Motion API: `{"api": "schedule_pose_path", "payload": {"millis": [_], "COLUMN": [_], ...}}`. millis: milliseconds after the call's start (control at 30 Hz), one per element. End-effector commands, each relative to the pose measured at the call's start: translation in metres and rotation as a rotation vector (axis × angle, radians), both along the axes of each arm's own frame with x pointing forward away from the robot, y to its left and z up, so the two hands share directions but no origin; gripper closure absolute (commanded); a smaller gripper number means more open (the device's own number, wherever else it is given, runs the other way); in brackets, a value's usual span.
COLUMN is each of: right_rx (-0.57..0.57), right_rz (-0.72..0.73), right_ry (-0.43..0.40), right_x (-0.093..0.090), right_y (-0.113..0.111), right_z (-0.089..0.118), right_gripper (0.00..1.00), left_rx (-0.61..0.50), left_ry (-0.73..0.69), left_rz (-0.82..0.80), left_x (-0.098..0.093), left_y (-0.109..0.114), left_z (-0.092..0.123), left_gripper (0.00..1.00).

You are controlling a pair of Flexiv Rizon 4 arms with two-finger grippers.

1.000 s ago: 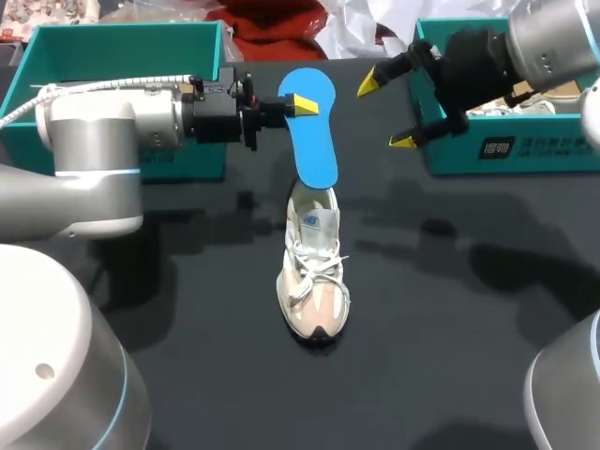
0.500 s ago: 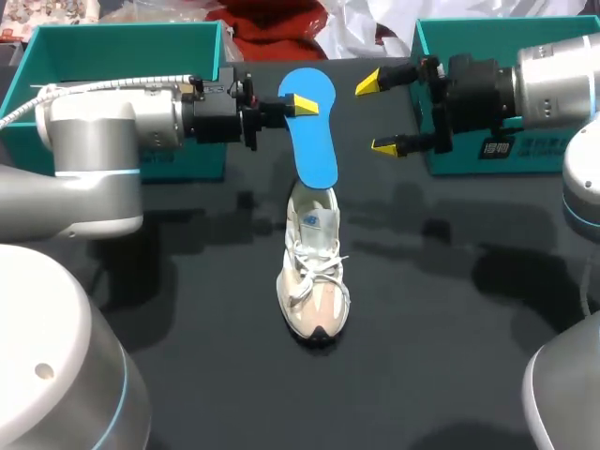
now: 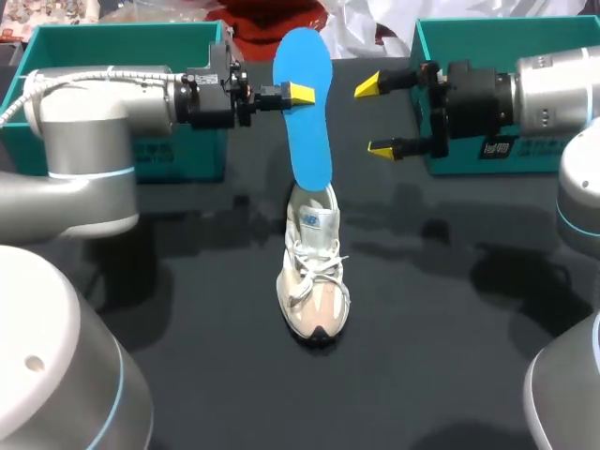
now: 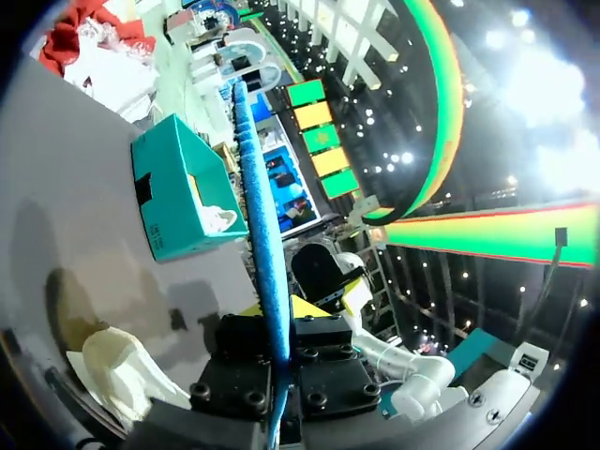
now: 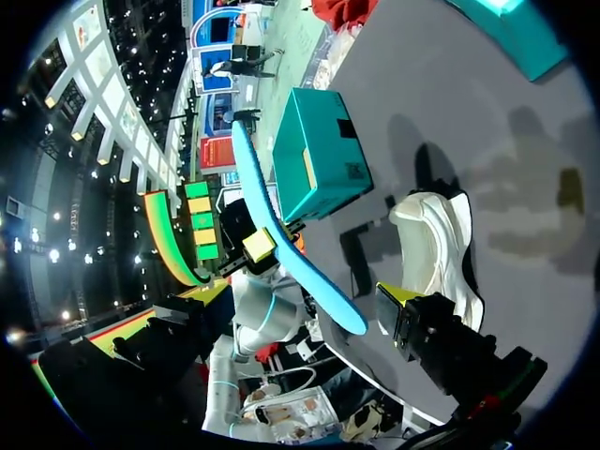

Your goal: Take the shoe out of the shoebox, open the shoe tongue, remove and reinsert the insole, then place the shoe into the shoebox

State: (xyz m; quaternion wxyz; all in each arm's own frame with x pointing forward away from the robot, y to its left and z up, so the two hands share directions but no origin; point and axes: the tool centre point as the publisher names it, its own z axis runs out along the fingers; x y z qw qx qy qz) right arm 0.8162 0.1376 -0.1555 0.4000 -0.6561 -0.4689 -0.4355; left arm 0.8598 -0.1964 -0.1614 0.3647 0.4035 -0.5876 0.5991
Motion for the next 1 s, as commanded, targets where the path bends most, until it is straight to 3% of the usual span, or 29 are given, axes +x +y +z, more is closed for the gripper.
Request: {"api": "schedule_pose_path", "payload": {"millis": [33,1000], "right_rx": [0.02,0.113], "right_rz": [0.007,0.013], "right_ry": [-0.008,-0.016], "right_x": [0.003,0.006], "right_y": [0.002,0.003], "right_z": [-0.004,-0.007], "right_gripper": [0.0,0.0], "left_rx": [-0.003,-0.035], "left_ry": [-0.113,-0.779], "left_rz": [0.016,0.067], "left_x": [-0.002,0.013], "left_y": [0.006,0.012], "left_z": [0.008,0.038], "left_gripper": [1.0,1.0]}}
